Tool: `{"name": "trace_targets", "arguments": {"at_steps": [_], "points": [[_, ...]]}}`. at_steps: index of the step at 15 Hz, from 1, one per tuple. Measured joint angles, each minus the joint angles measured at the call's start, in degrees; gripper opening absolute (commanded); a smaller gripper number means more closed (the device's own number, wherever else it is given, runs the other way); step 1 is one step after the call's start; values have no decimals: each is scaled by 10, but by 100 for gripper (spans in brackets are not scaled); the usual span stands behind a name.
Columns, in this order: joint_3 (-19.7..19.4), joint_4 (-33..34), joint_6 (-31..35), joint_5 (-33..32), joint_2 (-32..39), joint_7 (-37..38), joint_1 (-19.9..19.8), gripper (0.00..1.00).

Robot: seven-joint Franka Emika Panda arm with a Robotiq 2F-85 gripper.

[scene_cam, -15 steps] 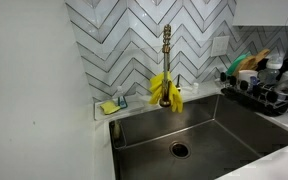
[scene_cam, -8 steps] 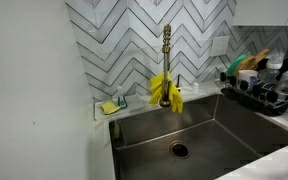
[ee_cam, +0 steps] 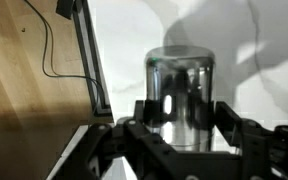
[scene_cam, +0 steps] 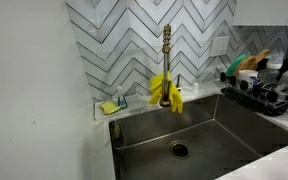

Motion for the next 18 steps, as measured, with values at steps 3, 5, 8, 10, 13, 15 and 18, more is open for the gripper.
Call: {"name": "trace_targets", "arguments": {"at_steps": [3,5,8,10,13,15,18], "points": [[4,-25,25,-27,-14,21,0,67],[6,-36,36,-34,-21,26,0,93],[6,-48,46,-37,-26,27,-2,100],[7,-55,50,-38,-27,27,-4,100],[7,-59,51,-38,-27,27,-6,100],[7,-59,55,-38,-31,26,-7,100],[7,-59,57,-38,-41,26,-8,100]]}}
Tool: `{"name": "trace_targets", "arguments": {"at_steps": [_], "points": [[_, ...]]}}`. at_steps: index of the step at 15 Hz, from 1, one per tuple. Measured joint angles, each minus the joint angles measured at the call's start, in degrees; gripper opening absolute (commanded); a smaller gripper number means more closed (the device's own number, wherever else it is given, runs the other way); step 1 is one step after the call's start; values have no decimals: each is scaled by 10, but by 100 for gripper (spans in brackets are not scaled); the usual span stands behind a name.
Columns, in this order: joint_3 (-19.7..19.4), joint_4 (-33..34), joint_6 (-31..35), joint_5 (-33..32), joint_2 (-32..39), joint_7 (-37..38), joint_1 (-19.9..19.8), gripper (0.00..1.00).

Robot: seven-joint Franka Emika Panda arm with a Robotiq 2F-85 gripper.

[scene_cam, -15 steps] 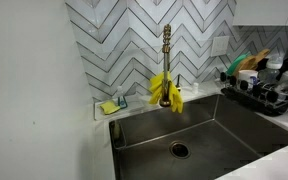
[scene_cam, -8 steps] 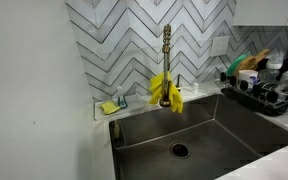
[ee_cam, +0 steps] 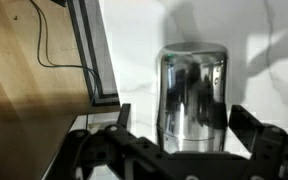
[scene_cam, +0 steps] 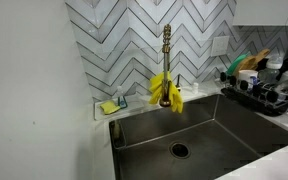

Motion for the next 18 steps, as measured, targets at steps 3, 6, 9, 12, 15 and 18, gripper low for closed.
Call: {"name": "trace_targets", "arguments": {"at_steps": [3,6,9,12,15,18], "points": [[0,0,0,1,-11,-3,-2,100],[0,-2,0,3,-23,-11,-11,100],[-1,-6,0,13,-40,-33,-23,100],[-5,-10,0,43,-62,-76,-37,100],[-8,-15,0,52,-78,-98,-45,100],[-6,-16,0,52,-78,-98,-47,100]]}}
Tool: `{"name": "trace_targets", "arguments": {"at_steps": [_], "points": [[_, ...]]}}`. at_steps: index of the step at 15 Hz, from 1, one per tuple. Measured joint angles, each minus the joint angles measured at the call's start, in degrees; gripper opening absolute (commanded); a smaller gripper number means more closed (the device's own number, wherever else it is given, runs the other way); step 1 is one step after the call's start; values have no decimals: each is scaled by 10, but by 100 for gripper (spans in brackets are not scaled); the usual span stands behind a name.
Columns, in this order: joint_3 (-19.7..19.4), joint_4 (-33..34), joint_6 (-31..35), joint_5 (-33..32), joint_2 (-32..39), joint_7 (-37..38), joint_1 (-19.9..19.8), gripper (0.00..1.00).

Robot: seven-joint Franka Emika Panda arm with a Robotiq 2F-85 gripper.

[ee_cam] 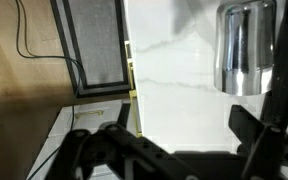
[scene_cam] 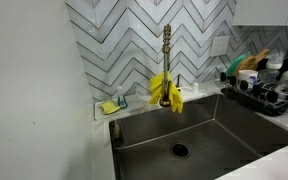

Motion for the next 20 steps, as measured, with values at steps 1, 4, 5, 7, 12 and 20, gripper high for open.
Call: {"name": "trace_targets", "arguments": {"at_steps": [1,4,5,7,12,20], "points": [[-1,4,-1,9,2,-1,-3,100],[-16,29,-33,74,10,-29,-15,100],[-22,40,-48,95,13,-39,-20,100],[-34,63,-83,138,23,-55,-28,100],[-56,132,-183,210,87,-59,-47,100],[-64,267,-330,275,214,-59,-65,100]]}}
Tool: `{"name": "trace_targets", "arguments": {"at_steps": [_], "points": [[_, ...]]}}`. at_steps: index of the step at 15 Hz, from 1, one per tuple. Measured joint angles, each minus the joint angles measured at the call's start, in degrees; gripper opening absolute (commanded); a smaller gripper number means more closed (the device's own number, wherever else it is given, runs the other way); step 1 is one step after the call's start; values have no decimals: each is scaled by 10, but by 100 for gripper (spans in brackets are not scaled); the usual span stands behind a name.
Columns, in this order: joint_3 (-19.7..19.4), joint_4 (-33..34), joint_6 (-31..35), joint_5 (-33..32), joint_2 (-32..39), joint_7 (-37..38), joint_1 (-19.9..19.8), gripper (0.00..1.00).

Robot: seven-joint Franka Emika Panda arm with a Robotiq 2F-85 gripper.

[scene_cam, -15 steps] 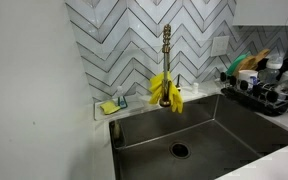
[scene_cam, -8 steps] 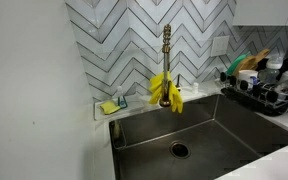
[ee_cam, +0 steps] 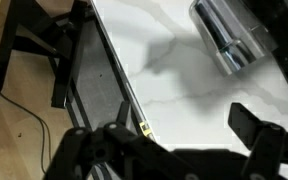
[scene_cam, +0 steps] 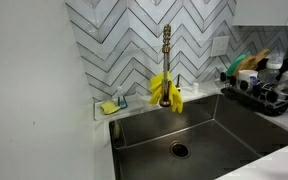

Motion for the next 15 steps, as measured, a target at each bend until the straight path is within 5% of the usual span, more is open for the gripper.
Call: {"name": "trace_targets", "arguments": {"at_steps": [15], "points": [[10,171,-178,55,163,5,-25,100]]}}
